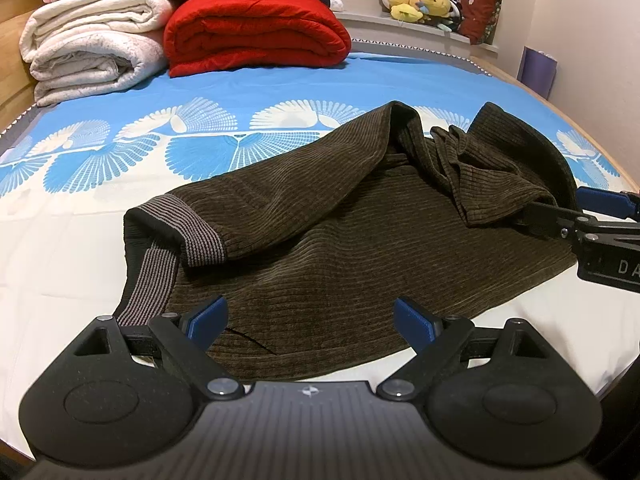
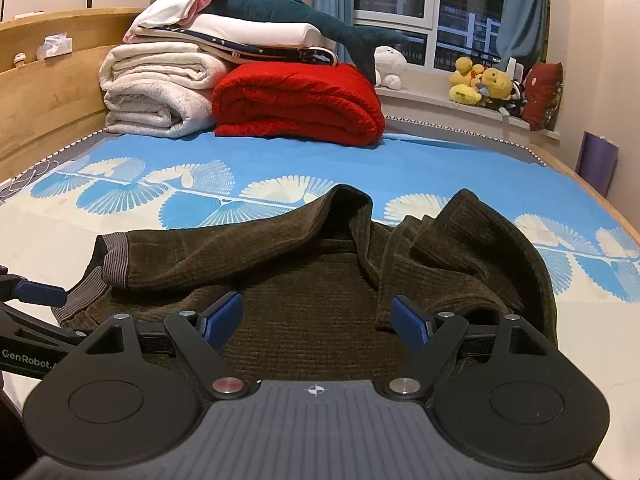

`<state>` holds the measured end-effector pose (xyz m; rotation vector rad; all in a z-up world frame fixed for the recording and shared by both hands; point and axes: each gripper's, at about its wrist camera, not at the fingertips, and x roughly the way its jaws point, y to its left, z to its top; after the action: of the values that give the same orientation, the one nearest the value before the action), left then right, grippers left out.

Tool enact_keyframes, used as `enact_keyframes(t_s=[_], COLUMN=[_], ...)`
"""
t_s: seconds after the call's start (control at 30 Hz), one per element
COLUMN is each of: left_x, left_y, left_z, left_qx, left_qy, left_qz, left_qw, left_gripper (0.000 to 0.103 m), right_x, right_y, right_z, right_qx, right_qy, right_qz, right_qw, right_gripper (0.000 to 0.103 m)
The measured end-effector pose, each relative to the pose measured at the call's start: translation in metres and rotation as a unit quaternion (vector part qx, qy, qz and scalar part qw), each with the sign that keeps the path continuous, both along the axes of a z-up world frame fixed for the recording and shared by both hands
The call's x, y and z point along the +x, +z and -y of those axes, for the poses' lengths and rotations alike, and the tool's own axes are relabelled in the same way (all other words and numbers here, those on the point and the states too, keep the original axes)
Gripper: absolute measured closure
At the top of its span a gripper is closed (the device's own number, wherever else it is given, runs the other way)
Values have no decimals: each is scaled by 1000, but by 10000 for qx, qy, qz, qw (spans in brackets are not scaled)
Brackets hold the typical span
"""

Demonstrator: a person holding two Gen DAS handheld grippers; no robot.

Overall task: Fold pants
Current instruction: 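Move both tools toward the crumpled brown corduroy pants, then grasp the grey waistband with the left tool while the right tool grasps the pant leg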

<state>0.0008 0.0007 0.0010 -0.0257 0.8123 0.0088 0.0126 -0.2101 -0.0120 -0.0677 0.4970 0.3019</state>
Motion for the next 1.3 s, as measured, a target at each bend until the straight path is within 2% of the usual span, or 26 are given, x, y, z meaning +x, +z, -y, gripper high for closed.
enact_keyframes(t_s=[0.67, 0.73, 0.77, 0.83, 0.87, 0.9, 0.93, 0.97, 1.07, 1.13, 1.17, 1.27, 1.3], left_x=[1, 0, -1, -1, 0, 1, 4, 8, 20, 33, 39, 49, 51], left_y=[0, 0, 0, 3, 6, 9, 14, 20, 42, 51, 52, 38, 24], left_z=[2, 2, 1, -3, -6, -10, -19, -28, -59, -84, -95, -140, -153], left_qx=[-27, -17, -35, -40, -46, -139, -181, -235, -287, -135, -106, -713, -1004], left_qy=[-63, -88, -110, -127, -136, -136, -130, -130, -247, -305, -272, 57, 316], left_qz=[4, 3, 15, 68, 34, 50, -10, 4, 344, 344, 215, 49, -185], left_qw=[10000, 10000, 9999, 9999, 9999, 9998, 9998, 9996, 9987, 9989, 9993, 9974, 9943], left_gripper=[12, 18, 25, 49, 70, 84, 89, 94, 95, 95, 95, 95, 95], right_x=[-1, 0, 0, 1, 2, 3, 4, 6, 16, 27, 36, 66, 78], right_y=[0, 0, 0, 1, 2, 3, 5, 8, 27, 42, 49, 52, 45], right_z=[-2, -1, -1, 2, 4, 6, 10, 16, 39, 62, 74, 111, 124], right_qx=[-108, -91, -88, -90, -80, -72, -48, -13, 79, 109, 107, 99, 96], right_qy=[54, 23, 4, -75, -126, -183, -230, -284, -475, -606, -708, -1083, -1249], right_qz=[10, 14, 13, 35, 57, 86, 133, 216, 616, 944, 1044, 952, 807], right_qw=[9999, 10000, 10000, 9999, 9999, 9998, 9996, 9994, 9969, 9936, 9919, 9895, 9888], right_gripper=[21, 22, 23, 26, 30, 32, 37, 46, 63, 64, 64, 64, 64])
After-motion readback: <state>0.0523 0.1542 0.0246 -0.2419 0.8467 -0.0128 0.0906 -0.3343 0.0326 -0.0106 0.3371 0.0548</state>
